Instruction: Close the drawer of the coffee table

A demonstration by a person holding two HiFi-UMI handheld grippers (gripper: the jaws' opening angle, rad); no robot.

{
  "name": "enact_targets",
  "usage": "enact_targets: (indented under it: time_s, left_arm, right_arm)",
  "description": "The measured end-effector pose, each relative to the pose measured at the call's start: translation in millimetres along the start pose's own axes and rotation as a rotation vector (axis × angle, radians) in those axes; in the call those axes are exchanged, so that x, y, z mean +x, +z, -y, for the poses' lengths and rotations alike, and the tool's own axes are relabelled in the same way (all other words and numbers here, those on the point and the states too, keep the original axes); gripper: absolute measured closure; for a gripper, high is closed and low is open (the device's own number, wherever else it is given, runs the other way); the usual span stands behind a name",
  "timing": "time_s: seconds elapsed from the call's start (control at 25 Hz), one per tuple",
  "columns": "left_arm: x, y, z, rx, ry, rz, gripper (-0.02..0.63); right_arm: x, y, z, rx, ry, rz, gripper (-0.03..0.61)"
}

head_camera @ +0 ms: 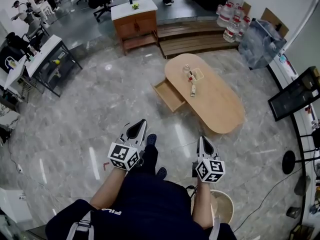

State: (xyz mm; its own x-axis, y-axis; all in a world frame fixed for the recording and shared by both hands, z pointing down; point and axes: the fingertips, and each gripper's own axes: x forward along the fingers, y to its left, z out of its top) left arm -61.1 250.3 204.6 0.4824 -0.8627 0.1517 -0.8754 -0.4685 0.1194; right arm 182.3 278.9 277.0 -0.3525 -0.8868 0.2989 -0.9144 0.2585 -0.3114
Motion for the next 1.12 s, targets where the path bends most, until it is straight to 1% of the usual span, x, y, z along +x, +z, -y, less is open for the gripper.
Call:
enact_targets:
  time_s: [0.12,0.4,0.68,0.92,1.12]
  left_arm:
    - [7,4,-5,-0.009,0.007,0.018,0.589]
    - [15,3,-26,-0.028,0.015,0.028,0.589]
    - [50,6,-52,-0.028,0.005,0.036,0.589]
    - [90,3,-95,-0.061,-0.006,0.005,0.589]
    - [129,7,-135,-0.043,-0.026,-0.030,0.589]
  right_arm:
    - [9,6,2,0.005,-0.003,0.011,0.552]
    - [37,8,-13,-0.014,0.025,0.011,0.552]
    - [72,18,2,-0.036,-0.020,0.009,0.552]
    - [121,31,2,-0.040,-0.041,-0.012,0.552]
    - [172,48,4,-0.041,-0.067,-0.028,0.552]
